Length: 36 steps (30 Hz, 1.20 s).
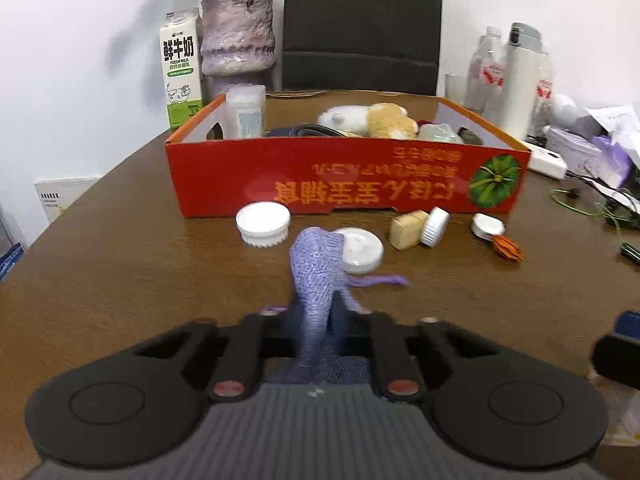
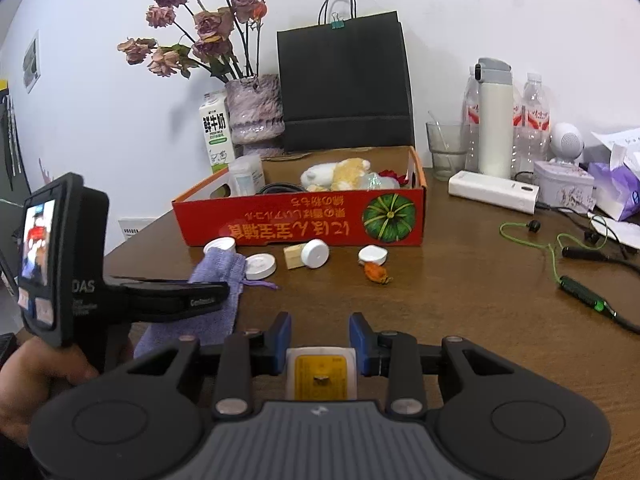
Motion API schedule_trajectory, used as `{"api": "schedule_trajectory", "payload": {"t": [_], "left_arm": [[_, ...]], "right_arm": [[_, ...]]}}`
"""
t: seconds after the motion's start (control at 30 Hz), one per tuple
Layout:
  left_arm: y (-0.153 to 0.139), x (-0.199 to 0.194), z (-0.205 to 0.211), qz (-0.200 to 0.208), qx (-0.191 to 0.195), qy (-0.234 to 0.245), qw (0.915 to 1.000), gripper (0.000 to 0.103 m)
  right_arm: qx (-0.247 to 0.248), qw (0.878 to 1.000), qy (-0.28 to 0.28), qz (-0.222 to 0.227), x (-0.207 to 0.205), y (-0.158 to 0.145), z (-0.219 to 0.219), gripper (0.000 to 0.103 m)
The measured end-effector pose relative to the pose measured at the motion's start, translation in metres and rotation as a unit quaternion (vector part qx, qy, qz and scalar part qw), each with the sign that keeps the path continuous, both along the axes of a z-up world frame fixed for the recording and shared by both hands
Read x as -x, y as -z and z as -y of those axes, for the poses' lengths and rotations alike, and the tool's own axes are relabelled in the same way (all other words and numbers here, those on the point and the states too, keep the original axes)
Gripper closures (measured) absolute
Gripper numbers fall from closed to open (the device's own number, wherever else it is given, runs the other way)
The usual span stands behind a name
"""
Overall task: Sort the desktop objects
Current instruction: 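Lift the pouch and charger, carry them into the box and open both tools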
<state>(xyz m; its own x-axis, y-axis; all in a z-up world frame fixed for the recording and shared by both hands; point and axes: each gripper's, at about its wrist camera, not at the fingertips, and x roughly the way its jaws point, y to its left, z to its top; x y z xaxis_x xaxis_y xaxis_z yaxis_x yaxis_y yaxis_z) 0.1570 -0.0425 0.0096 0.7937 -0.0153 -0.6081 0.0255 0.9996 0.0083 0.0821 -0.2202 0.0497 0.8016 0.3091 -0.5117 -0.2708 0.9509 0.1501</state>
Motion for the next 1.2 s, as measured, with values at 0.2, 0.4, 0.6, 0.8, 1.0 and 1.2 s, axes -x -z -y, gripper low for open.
{"api": "schedule_trajectory", "payload": {"t": [0.2,0.4,0.6,0.8,1.0,1.2], "left_arm": [[-0.006,0.044,0.001,-0.003,0.026,0.02,0.9994,0.096],[-0.033,0.121,-0.007,0.038,0.061,0.053,0.996,0.096],[-0.048,0.177,-0.016,0.054,0.084,0.048,0.9939,0.096],[-0.055,0.202,-0.009,0.079,0.076,0.069,0.9915,0.096],[-0.059,0.202,-0.011,0.094,0.079,0.061,0.9906,0.096],[-0.079,0.171,-0.017,0.125,0.08,0.052,0.9876,0.096]], "right_arm": [[-0.004,1.0,0.005,0.005,0.024,-0.005,0.001,0.072],[-0.001,1.0,-0.005,0.017,0.061,-0.011,-0.002,0.072],[0.0,1.0,-0.02,0.021,0.099,-0.009,-0.013,0.072],[0.013,0.999,-0.024,0.03,0.123,-0.01,-0.024,0.072],[0.015,0.999,-0.012,0.035,0.127,-0.013,-0.021,0.072],[0.001,0.999,-0.018,0.04,0.1,-0.025,-0.017,0.072]]}}
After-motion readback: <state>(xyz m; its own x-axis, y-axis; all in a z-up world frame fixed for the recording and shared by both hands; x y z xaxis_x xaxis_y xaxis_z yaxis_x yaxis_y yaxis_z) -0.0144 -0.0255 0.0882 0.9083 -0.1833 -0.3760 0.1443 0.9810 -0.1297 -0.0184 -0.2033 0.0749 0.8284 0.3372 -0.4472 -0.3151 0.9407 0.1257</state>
